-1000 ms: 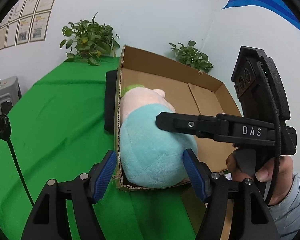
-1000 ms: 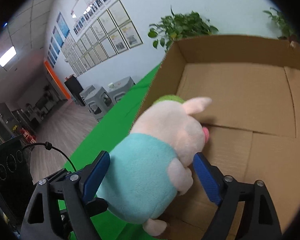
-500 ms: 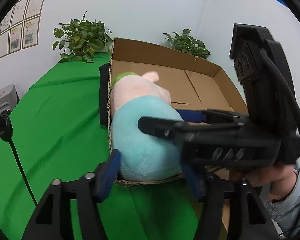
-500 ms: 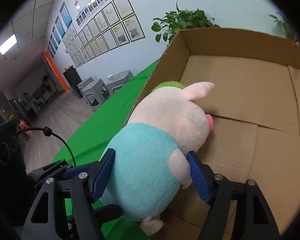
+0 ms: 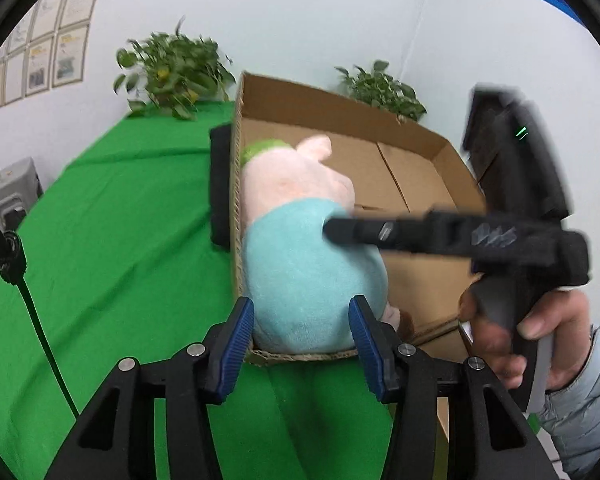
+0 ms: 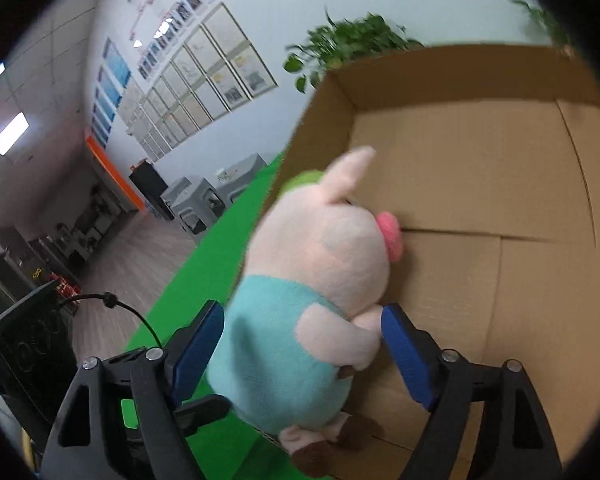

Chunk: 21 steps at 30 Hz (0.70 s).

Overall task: Organize objects
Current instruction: 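Lower the plush pig into the large box and open the left gripper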

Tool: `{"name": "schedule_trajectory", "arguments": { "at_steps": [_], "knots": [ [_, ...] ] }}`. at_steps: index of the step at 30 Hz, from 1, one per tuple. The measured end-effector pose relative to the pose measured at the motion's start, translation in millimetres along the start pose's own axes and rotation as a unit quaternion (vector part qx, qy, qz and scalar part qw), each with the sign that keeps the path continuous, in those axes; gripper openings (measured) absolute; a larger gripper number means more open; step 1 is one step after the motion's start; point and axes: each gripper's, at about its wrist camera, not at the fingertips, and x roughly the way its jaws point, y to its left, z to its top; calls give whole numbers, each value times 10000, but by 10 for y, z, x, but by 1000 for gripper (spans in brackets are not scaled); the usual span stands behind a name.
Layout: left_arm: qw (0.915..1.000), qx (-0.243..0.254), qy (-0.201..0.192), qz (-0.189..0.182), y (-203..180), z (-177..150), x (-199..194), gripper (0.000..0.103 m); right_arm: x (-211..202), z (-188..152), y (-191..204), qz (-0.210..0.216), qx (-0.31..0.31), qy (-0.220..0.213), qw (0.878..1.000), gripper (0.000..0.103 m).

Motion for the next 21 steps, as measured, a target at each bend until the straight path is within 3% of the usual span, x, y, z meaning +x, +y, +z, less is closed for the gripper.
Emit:
{"name": "schedule_trajectory", "arguments": {
  "at_steps": [3, 8, 12, 18, 21],
  "knots": [
    [10000, -65, -61, 25, 21, -3, -61, 52, 124, -42, -90, 411, 339, 238, 9983, 81],
    [9979, -241, 554, -216, 109, -45, 137, 59, 119, -109, -143, 657, 415, 174, 9968, 74],
    [9978, -288, 546, -249, 71, -79, 153, 61, 106, -137, -168, 720, 390, 115, 9966, 74],
    [9982, -84, 591, -44, -48, -112, 162, 59, -59, -115, -80, 348, 246, 12, 9991, 79],
    [9983, -12, 562, 119, -84, -108, 155, 59, -455, -180, 57, -405, -178, -474, 9979, 83]
  ]
}}
